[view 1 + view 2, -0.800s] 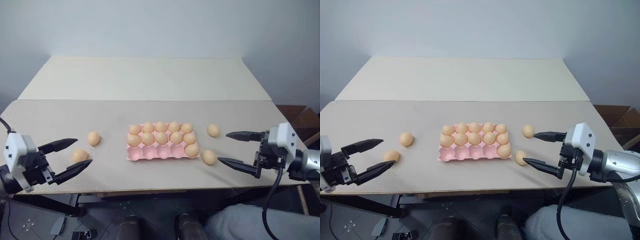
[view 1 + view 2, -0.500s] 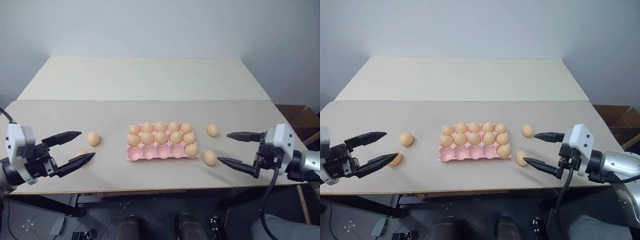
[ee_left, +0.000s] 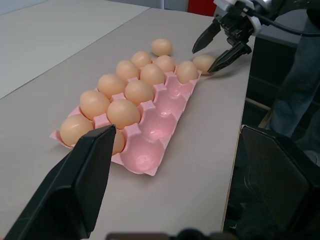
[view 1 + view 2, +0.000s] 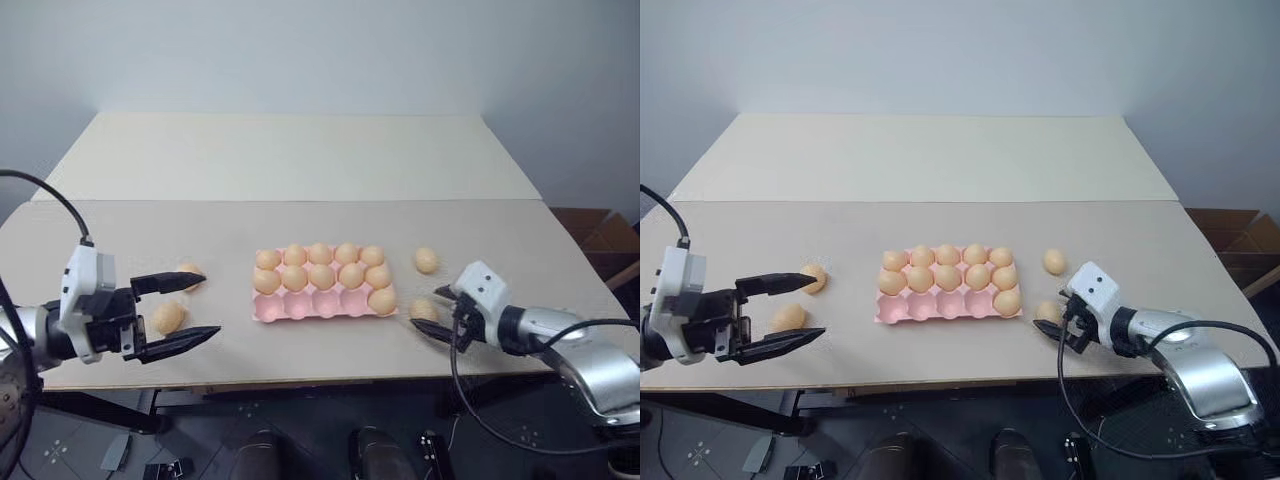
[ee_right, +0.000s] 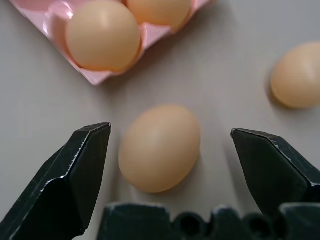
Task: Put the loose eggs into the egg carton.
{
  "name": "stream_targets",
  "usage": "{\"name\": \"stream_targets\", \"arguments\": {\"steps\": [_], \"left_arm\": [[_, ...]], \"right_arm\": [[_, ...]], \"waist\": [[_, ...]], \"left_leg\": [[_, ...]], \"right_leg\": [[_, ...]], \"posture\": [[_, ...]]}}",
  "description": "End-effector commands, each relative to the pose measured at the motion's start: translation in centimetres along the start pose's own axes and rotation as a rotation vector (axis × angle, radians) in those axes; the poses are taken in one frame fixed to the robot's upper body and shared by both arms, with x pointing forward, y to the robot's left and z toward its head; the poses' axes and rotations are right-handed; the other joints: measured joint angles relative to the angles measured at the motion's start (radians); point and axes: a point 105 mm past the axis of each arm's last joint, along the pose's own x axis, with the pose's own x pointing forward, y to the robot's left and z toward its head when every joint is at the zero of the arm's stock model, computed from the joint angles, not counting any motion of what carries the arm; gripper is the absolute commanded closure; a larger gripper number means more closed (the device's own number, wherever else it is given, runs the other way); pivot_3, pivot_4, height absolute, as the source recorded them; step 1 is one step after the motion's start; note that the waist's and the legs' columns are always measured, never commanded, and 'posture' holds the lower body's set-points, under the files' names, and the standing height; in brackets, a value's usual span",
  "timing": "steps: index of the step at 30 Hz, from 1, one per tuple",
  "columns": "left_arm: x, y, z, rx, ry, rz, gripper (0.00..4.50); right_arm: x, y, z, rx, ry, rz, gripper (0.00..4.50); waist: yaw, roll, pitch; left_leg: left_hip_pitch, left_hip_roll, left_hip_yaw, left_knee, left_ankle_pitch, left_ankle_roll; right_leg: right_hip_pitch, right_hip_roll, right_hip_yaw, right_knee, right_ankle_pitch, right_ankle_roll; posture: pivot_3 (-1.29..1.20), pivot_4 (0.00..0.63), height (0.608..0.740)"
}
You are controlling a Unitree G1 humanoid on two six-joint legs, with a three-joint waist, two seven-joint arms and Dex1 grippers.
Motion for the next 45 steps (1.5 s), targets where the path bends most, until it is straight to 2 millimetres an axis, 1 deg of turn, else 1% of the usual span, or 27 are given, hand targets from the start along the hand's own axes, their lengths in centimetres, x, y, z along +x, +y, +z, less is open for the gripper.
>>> {"name": "stream_targets", "arguments": {"steps": [1,4,5,7,8,11,13,15,19,23,25,26,27,28,29,30,31,32,34,36,38,41,42,45], "left_arm": [[0.1,0.0,0.7,0.047,-0.01,-0.01,0.12],[0.0,0.0,0.7,0.054,-0.01,-0.008,0.12],[0.0,0.0,0.7,0.058,-0.01,-0.007,0.12],[-0.1,0.0,0.8,0.062,-0.009,-0.006,0.12],[-0.1,0.0,0.8,0.063,-0.01,-0.006,0.12],[-0.2,-0.1,1.0,0.066,-0.017,-0.01,0.12],[-0.2,-0.2,1.1,0.066,-0.025,-0.016,0.12],[-0.1,-0.1,1.0,0.069,-0.028,-0.014,0.12],[0.0,0.0,0.9,0.071,-0.029,-0.009,0.12],[0.1,-0.1,0.8,0.075,-0.024,-0.006,0.12],[0.0,0.0,0.9,0.081,-0.025,0.0,0.12],[0.0,0.1,1.0,0.084,-0.026,0.001,0.12],[-0.1,0.2,1.0,0.085,-0.024,-0.001,0.12],[-0.1,0.2,1.0,0.086,-0.024,-0.003,0.12],[-0.1,0.2,1.0,0.087,-0.024,-0.004,0.12],[-0.1,0.2,1.0,0.087,-0.025,-0.005,0.12],[-0.1,0.2,1.0,0.088,-0.025,-0.005,0.12],[-0.1,0.2,1.0,0.089,-0.026,-0.006,0.12],[-0.1,0.3,1.0,0.091,-0.024,0.0,0.12],[-0.1,0.3,1.0,0.086,-0.027,0.005,0.12],[-0.2,0.4,0.9,0.079,-0.028,0.007,0.12],[-1.0,0.5,0.4,0.049,0.003,0.011,0.12],[-1.2,0.5,0.3,0.041,0.01,0.012,0.12],[-2.5,1.1,0.1,0.021,0.012,0.067,0.12]], "right_arm": [[0.3,-0.7,0.4,-0.001,0.001,-0.045,0.91],[0.0,-0.8,1.4,0.011,-0.035,-0.061,1.98],[-0.3,-0.9,1.7,0.001,-0.043,-0.071,2.27],[-0.9,-0.9,2.6,-0.026,-0.064,-0.082,2.51],[-1.2,-0.8,3.3,-0.044,-0.083,-0.081,2.51],[-2.1,0.5,6.7,-0.107,-0.18,-0.036,2.51],[-1.9,1.8,8.4,-0.147,-0.233,0.014,2.51],[-0.7,3.0,9.3,-0.141,-0.262,0.059,2.51],[1.9,4.5,9.5,-0.137,-0.252,0.101,2.51],[4.1,5.3,8.7,-0.145,-0.205,0.103,2.51],[4.7,5.2,8.7,-0.153,-0.197,0.073,1.81],[4.8,5.1,8.9,-0.15,-0.199,0.063,1.55],[4.8,5.0,9.2,-0.155,-0.211,0.058,1.18],[4.6,5.0,9.6,-0.153,-0.224,0.055,0.89],[4.2,4.9,10.0,-0.145,-0.24,0.056,0.47],[3.7,4.8,10.4,-0.145,-0.254,0.056,0.16],[2.9,4.5,10.8,-0.149,-0.272,0.051,0.03],[2.4,4.4,11.0,-0.153,-0.282,0.048,0.03],[0.5,3.8,11.5,-0.163,-0.309,0.03,0.03],[-1.3,3.3,11.6,-0.173,-0.325,0.021,0.03],[-2.5,3.0,11.6,-0.177,-0.333,0.02,0.03],[-4.9,2.0,10.3,-0.193,-0.349,0.039,0.03],[-5.4,1.9,10.0,-0.209,-0.352,0.044,0.03],[-7.6,1.7,7.9,-0.236,-0.364,0.14,0.03]], "waist": [[0.0,0.0,0.0],[0.0,0.0,0.0],[0.0,0.0,0.0],[0.0,0.0,0.0],[0.0,0.0,0.0],[-0.001,0.0,0.0],[-0.008,0.0,0.0],[-0.012,0.0,0.0],[-0.014,0.0,0.0],[-0.014,0.0,0.0],[-0.013,0.0,0.0],[-0.014,0.0,0.0],[-0.015,0.0,0.0],[-0.016,0.0,0.0],[-0.016,0.0,0.0],[-0.016,0.0,0.0],[-0.016,0.0,0.0],[-0.015,0.001,0.0],[-0.014,0.001,0.0],[-0.012,0.001,0.0],[-0.01,0.001,0.0],[-0.01,0.0,0.0],[-0.01,0.0,0.0],[-0.008,0.0,0.0]], "left_leg": [[0.0,0.0,0.0,0.0,0.0,0.0],[0.0,0.0,0.0,0.0,0.0,0.0],[0.0,0.0,0.0,0.0,0.0,0.0],[0.0,0.0,0.0,0.0,0.0,0.0],[0.0,0.0,0.0,0.0,0.0,0.0],[0.0,0.0,0.0,0.0,0.0,0.0],[0.0,0.001,0.0,0.0,0.0,0.0],[0.001,0.001,-0.001,0.0,0.0,0.0],[0.001,0.001,-0.001,0.0,0.0,0.0],[0.0,0.0,-0.001,0.0,0.0,0.0],[-0.001,0.0,-0.001,0.0,0.0,0.0],[-0.001,0.0,-0.001,0.0,0.0,0.0],[-0.001,0.0,-0.001,0.0,0.0,0.0],[-0.001,0.0,-0.001,0.0,0.0,0.0],[-0.001,0.0,-0.001,0.0,0.0,0.0],[-0.001,0.0,-0.001,0.0,0.0,0.0],[-0.001,0.0,-0.001,0.0,0.0,0.0],[-0.001,0.0,-0.002,0.0,0.0,0.0],[-0.001,0.0,-0.002,0.0,0.0,0.0],[-0.002,0.0,-0.002,0.0,0.0,0.0],[-0.002,0.0,-0.002,0.0,0.0,0.0],[-0.001,0.0,-0.002,0.0,0.0,0.0],[0.0,0.0,-0.002,0.0,0.0,0.0],[0.0,0.0,-0.002,0.0,0.0,0.0]], "right_leg": [[0.0,0.0,0.0,0.0,0.001,0.001],[0.0,0.0,0.0,0.0,0.001,0.001],[0.0,0.0,0.0,0.0,0.001,0.001],[0.0,0.0,0.0,0.0,0.0,0.001],[0.0,0.0,0.0,0.0,0.0,0.001],[0.0,0.0,0.0,0.0,0.0,0.001],[0.0,0.0,0.0,0.0,0.001,0.002],[0.0,0.001,-0.001,0.001,0.0,0.003],[0.0,0.001,-0.001,0.001,0.001,0.001],[0.0,0.0,-0.001,0.0,0.001,0.001],[0.0,-0.001,-0.001,-0.001,0.001,0.001],[0.0,-0.001,-0.001,-0.001,0.001,0.001],[0.0,0.0,-0.001,-0.001,0.001,0.001],[-0.001,0.0,-0.001,0.0,0.001,0.001],[-0.001,0.0,-0.001,0.0,0.001,0.002],[-0.001,0.0,-0.001,0.001,0.001,0.002],[-0.001,0.0,-0.001,0.001,0.001,0.002],[-0.001,0.0,-0.002,0.001,0.002,0.002],[-0.001,0.0,-0.002,0.001,0.002,0.004],[-0.001,0.0,-0.002,0.0,0.002,0.004],[-0.001,0.0,-0.002,-0.001,0.002,0.004],[0.0,0.0,-0.002,-0.001,0.002,0.003],[0.0,0.0,-0.002,-0.001,0.002,0.003],[0.0,0.0,-0.002,0.0,0.0,0.003]], "posture": [[0.0,0.15,0.74],[0.0,0.15,0.74],[0.0,0.15,0.74],[0.0,0.15,0.74],[0.0,0.15,0.74],[0.0,0.15,0.74],[0.0,0.15,0.74],[0.0,0.15,0.74],[0.0,0.15,0.74],[0.0,0.15,0.74],[0.0,0.15,0.74],[0.0,0.15,0.74],[0.0,0.15,0.74],[0.0,0.15,0.74],[0.0,0.15,0.74],[0.0,0.15,0.74],[0.0,0.15,0.74],[0.0,0.15,0.74],[0.0,0.15,0.74],[0.0,0.15,0.74],[0.0,0.15,0.74],[0.0,0.15,0.74],[0.0,0.15,0.74],[0.0,0.15,0.74]]}}
